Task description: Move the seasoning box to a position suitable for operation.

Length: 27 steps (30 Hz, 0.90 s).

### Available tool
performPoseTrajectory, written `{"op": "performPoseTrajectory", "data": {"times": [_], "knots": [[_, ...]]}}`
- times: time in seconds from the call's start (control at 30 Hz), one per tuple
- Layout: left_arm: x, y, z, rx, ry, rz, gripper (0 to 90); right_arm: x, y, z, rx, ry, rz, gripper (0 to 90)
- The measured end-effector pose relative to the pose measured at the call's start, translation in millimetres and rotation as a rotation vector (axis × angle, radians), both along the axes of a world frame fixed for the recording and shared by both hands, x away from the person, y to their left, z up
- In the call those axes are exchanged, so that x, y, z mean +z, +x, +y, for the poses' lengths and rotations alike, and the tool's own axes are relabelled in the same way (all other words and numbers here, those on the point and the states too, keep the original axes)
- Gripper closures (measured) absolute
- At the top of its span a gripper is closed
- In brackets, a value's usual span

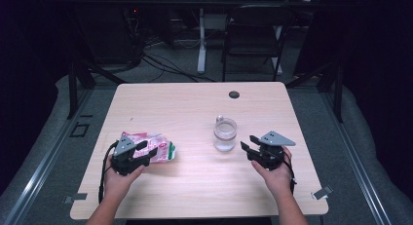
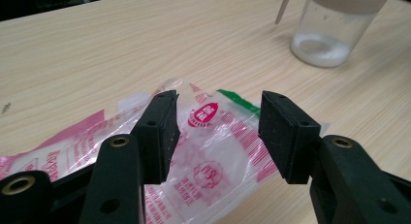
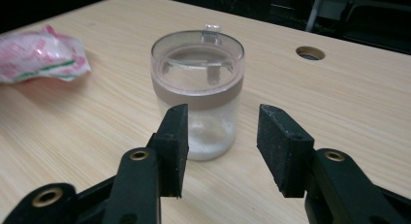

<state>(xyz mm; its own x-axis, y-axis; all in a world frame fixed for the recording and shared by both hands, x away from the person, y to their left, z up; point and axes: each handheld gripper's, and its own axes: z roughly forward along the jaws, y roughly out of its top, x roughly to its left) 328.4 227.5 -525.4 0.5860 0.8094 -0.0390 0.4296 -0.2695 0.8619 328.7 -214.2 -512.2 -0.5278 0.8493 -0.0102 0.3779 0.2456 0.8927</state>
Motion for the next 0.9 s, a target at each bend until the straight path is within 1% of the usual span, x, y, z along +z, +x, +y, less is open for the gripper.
{"op": "performPoseTrajectory", "data": {"times": [0.03,0.07,0.1,0.13,0.17,0.2,0.23,0.27,0.3,0.33,0.37,0.4,0.43,0.47,0.5,0.53,0.57,0.6,0.63,0.67,0.7,0.73,0.8,0.87,0.9], "knots": [[0.4,-0.3,-2.0,0.005,-0.003,-0.019,48.7,0.3,-1.1,0.0,-0.004,-0.012,-0.011,56.8],[0.4,-0.3,-2.0,0.005,-0.003,-0.019,48.7,0.8,-2.3,-0.3,-0.002,-0.011,-0.011,57.3],[1.0,0.2,-3.7,-0.001,-0.022,-0.02,48.7,1.5,-3.0,-0.9,-0.002,-0.007,-0.013,57.7],[1.0,0.2,-3.7,-0.001,-0.022,-0.02,48.8,1.5,-3.0,-0.9,-0.002,-0.007,-0.013,57.7],[1.3,2.0,-4.6,-0.004,-0.039,0.022,49.6,2.2,-4.0,-1.4,-0.014,0.001,-0.016,58.0],[1.3,2.0,-4.6,-0.004,-0.039,0.022,49.8,2.2,-4.0,-1.4,-0.014,0.001,-0.016,58.0],[1.0,2.8,-5.2,-0.013,-0.055,0.031,49.8,1.6,-3.9,-1.4,-0.019,-0.001,-0.016,58.3],[2.0,2.7,-8.3,-0.019,-0.062,0.028,52.8,1.2,-2.5,-2.2,-0.02,-0.007,-0.006,59.5],[2.0,2.7,-8.3,-0.019,-0.062,0.028,53.9,1.2,-2.5,-2.2,-0.02,-0.007,-0.006,59.5],[5.8,3.9,-14.3,-0.016,-0.061,0.023,55.7,2.7,-0.2,-2.5,-0.025,-0.007,-0.006,63.4],[5.8,3.9,-14.3,-0.016,-0.061,0.023,57.3,2.7,-0.2,-2.5,-0.025,-0.007,-0.006,63.4],[8.4,4.8,-18.4,-0.017,-0.07,0.019,57.3,4.6,1.7,-1.8,-0.025,-0.004,-0.002,63.9],[11.1,5.8,-23.9,-0.015,-0.074,0.009,64.3,8.8,5.2,1.4,-0.021,-0.021,-0.012,66.0],[14.1,7.1,-30.3,-0.027,-0.064,-0.005,64.3,8.8,5.2,1.4,-0.021,-0.021,-0.012,66.0],[16.6,8.8,-38.4,-0.036,-0.051,-0.014,68.4,10.8,6.9,3.4,-0.019,-0.029,-0.011,69.0],[19.8,11.8,-50.0,-0.05,-0.016,-0.017,72.7,11.9,8.9,5.2,-0.013,-0.024,-0.011,71.4],[21.9,15.0,-60.1,-0.056,0.007,-0.015,82.4,12.1,15.9,9.2,-0.004,-0.027,-0.011,76.2],[23.4,18.1,-67.5,-0.065,0.019,-0.013,85.6,11.6,18.8,9.9,-0.004,-0.032,-0.002,77.9],[25.8,26.8,-87.9,-0.07,0.046,-0.023,87.9,10.3,23.3,10.4,-0.003,-0.029,0.011,79.7],[25.8,26.8,-87.9,-0.07,0.046,-0.023,89.9,10.3,23.3,10.4,-0.003,-0.029,0.011,79.7],[26.1,31.4,-96.9,-0.073,0.048,-0.02,90.0,6.8,32.0,10.8,-0.013,-0.016,0.03,83.8],[25.7,36.4,-105.6,-0.076,0.036,-0.009,90.0,6.8,32.0,10.8,-0.013,-0.016,0.03,83.8],[23.5,47.4,-123.1,-0.083,0.019,0.029,90.0,3.6,40.1,9.6,-0.023,-0.016,0.035,86.7],[19.6,57.4,-137.8,-0.085,0.021,0.054,90.0,-0.3,47.7,7.7,-0.03,0.009,0.048,89.6],[18.0,61.2,-142.9,-0.087,0.025,0.067,90.0,-3.4,52.5,7.1,-0.03,0.033,0.058,90.0]]}}
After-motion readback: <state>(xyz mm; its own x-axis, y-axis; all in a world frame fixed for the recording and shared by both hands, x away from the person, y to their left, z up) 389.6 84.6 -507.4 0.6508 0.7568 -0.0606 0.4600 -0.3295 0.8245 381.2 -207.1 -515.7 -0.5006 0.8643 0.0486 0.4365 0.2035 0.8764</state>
